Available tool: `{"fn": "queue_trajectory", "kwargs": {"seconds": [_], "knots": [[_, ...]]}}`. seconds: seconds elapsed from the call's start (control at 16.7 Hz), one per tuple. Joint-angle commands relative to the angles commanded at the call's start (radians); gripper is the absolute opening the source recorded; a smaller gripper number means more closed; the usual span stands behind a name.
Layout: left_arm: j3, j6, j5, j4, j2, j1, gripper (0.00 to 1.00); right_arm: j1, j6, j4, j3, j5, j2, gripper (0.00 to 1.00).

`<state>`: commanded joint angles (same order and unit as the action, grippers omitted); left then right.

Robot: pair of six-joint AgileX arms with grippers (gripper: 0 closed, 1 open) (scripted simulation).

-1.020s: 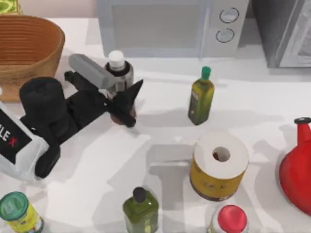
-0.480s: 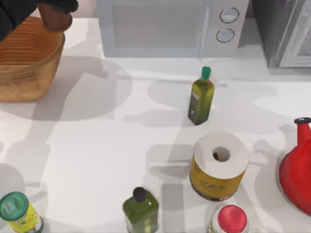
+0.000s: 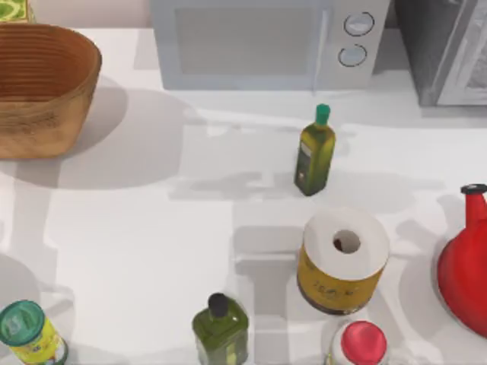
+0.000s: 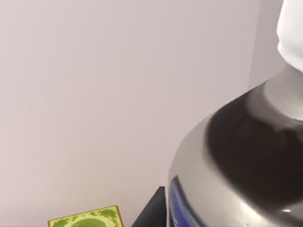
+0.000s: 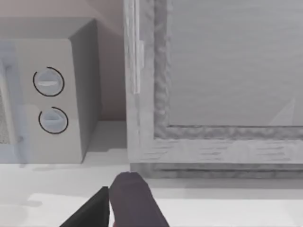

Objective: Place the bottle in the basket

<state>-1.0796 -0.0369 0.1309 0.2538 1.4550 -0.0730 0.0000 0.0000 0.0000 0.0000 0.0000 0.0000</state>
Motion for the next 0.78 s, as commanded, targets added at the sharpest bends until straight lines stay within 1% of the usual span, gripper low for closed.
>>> {"fn": "queue_trajectory", "kwargs": {"seconds": [0.12, 0.48, 0.78], "knots": [[-0.008, 0.01, -0.024, -0.023, -0.033, -0.026, 0.0, 0.0, 0.0, 0.0, 0.0, 0.0, 0.0, 1.0], [-0.007, 0.009, -0.026, -0.019, -0.029, -0.025, 0.0, 0.0, 0.0, 0.0, 0.0, 0.0, 0.0, 1.0], [-0.016, 0.01, -0.03, 0.062, 0.063, -0.022, 0.0, 0.0, 0.0, 0.0, 0.0, 0.0, 0.0, 1.0]]}}
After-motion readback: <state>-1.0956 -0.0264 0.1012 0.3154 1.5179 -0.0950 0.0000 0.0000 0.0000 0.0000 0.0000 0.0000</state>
